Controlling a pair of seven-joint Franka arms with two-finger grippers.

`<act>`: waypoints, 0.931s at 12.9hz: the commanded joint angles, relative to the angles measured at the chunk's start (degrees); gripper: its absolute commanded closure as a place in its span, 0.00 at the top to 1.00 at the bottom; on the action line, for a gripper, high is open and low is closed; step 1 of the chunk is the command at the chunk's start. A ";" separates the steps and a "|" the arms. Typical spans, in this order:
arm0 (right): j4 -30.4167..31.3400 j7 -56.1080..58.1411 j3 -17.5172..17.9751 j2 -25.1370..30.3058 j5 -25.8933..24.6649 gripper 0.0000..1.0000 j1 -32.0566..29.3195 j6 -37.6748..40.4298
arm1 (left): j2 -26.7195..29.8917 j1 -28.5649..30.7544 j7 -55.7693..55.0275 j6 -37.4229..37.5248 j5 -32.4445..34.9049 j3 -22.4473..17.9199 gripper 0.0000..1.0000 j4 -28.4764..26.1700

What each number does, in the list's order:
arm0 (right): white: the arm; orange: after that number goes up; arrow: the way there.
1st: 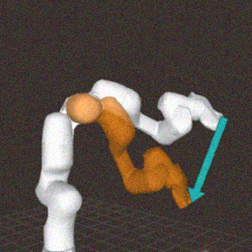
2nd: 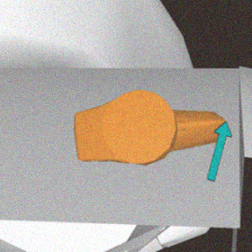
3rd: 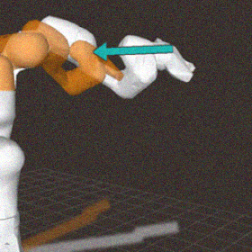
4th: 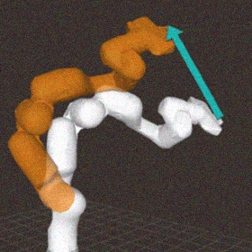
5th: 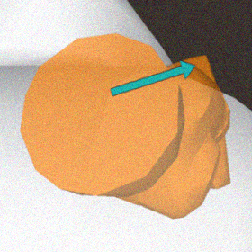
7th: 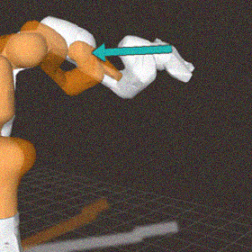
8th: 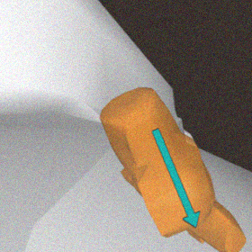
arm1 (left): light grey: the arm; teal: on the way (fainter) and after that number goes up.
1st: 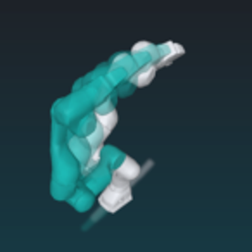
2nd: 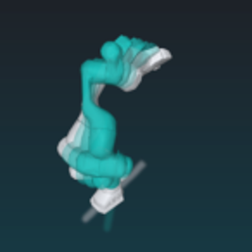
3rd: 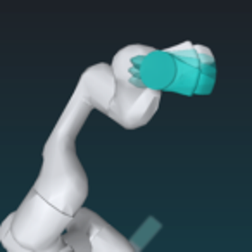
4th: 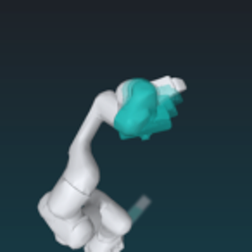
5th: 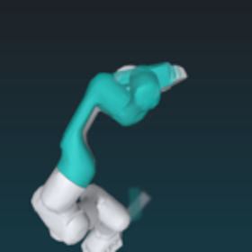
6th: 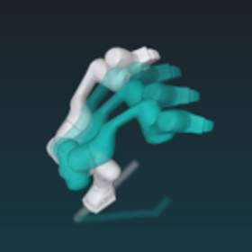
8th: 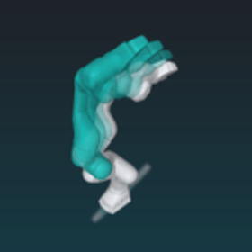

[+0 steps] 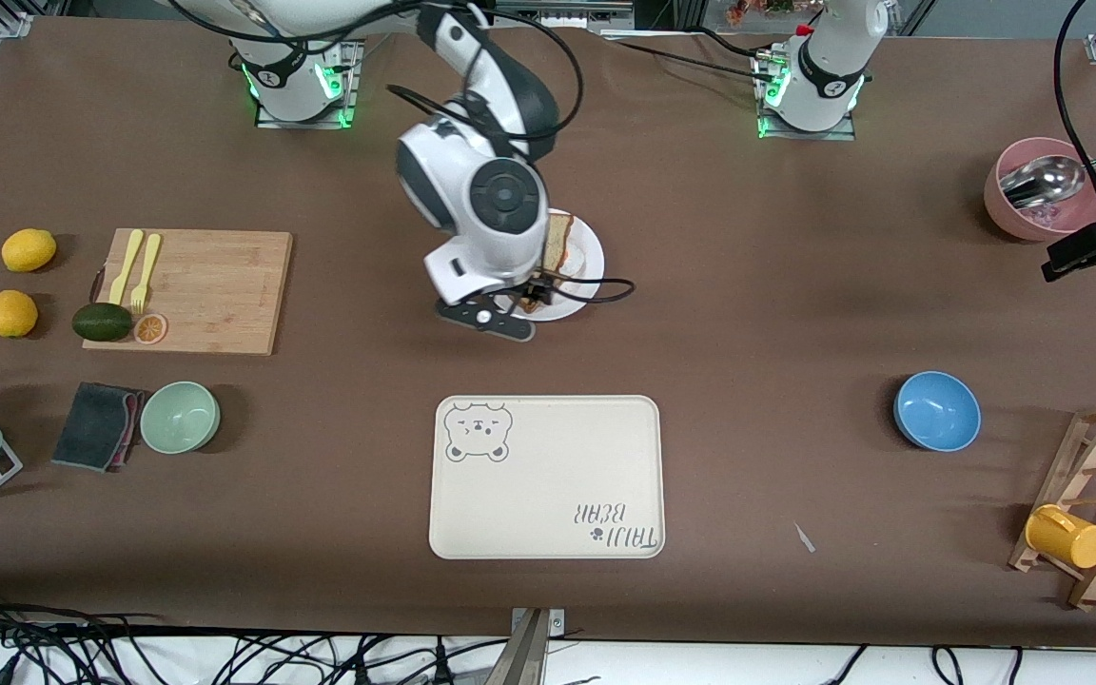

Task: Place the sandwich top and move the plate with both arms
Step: 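Open the right gripper and withdraw it toward its rest pose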

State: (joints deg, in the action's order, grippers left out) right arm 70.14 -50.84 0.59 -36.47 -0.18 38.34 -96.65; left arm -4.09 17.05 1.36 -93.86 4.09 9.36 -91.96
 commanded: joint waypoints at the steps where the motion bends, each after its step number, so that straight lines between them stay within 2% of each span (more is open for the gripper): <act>1: 1.14 12.46 0.21 3.58 0.79 1.00 -5.44 3.91 | -0.22 0.18 0.93 -0.01 0.74 0.83 1.00 0.11; 4: 1.23 27.41 0.21 6.05 3.59 1.00 -14.22 9.96 | -0.22 -0.35 0.75 0.08 0.83 1.36 1.00 0.03; 8: 1.40 46.66 -0.32 8.42 4.04 1.00 -24.78 15.43 | -0.22 -0.35 -0.83 0.08 0.83 4.08 1.00 -0.06; 10: 1.40 54.06 -3.64 10.17 4.13 1.00 -28.04 18.15 | -0.22 -0.35 -1.10 0.08 0.83 5.31 1.00 0.11; 12: 1.40 59.08 -9.52 13.07 4.13 1.00 -28.32 19.83 | -1.09 -0.52 -2.75 -0.36 1.27 6.19 1.00 0.64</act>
State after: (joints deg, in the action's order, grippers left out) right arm 70.15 3.78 -5.10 -27.54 2.61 10.23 -78.80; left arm -4.40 16.68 0.40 -93.85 4.09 14.70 -91.97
